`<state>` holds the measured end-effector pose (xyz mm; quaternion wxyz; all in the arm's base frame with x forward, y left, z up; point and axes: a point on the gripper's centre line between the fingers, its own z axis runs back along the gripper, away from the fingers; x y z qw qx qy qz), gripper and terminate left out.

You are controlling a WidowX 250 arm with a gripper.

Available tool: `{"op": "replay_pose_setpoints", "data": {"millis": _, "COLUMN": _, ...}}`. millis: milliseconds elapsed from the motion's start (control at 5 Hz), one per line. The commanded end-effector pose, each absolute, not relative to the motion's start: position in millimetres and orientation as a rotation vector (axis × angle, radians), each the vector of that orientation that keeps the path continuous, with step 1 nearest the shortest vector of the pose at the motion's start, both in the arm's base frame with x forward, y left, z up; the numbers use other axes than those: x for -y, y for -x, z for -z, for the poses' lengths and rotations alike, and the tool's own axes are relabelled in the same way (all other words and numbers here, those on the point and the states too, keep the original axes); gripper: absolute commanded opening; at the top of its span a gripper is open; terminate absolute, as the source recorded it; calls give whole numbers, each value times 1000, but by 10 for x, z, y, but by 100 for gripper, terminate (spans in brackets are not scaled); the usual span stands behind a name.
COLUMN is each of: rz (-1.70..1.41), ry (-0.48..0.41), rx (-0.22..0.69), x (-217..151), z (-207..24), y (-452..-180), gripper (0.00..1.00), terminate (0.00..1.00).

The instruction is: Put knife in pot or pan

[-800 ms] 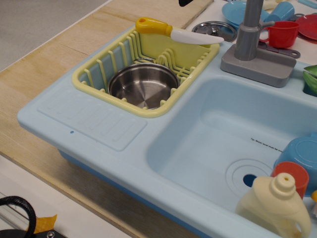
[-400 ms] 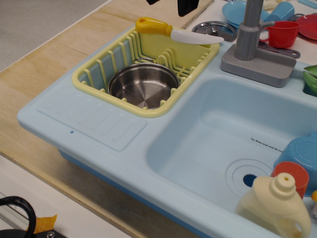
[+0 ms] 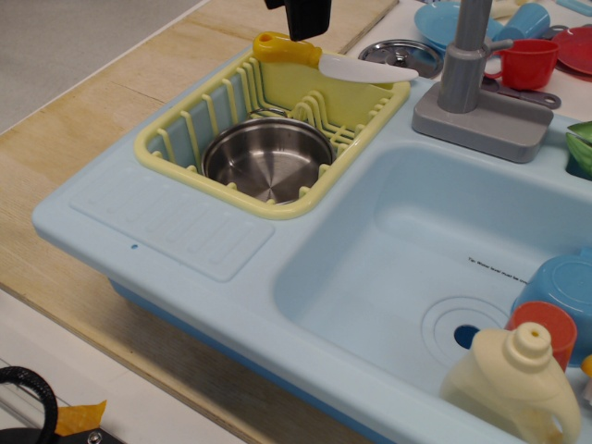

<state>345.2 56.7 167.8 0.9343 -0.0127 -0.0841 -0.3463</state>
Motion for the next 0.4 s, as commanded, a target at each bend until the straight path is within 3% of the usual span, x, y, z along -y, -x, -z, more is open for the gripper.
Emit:
{"op": "replay_pose_setpoints", "data": {"millis": 0, "rz": 810, "ry": 0, "rx": 246, "x": -691, "z": -1686, "y": -3524, "gripper": 100, "terminate": 0}}
{"op": "replay_pose_setpoints", "data": {"millis": 200, "rz": 859, "ry": 2, "rx": 273, "x": -733, "z": -1628, "y": -3643, "gripper": 100, "terminate": 0}}
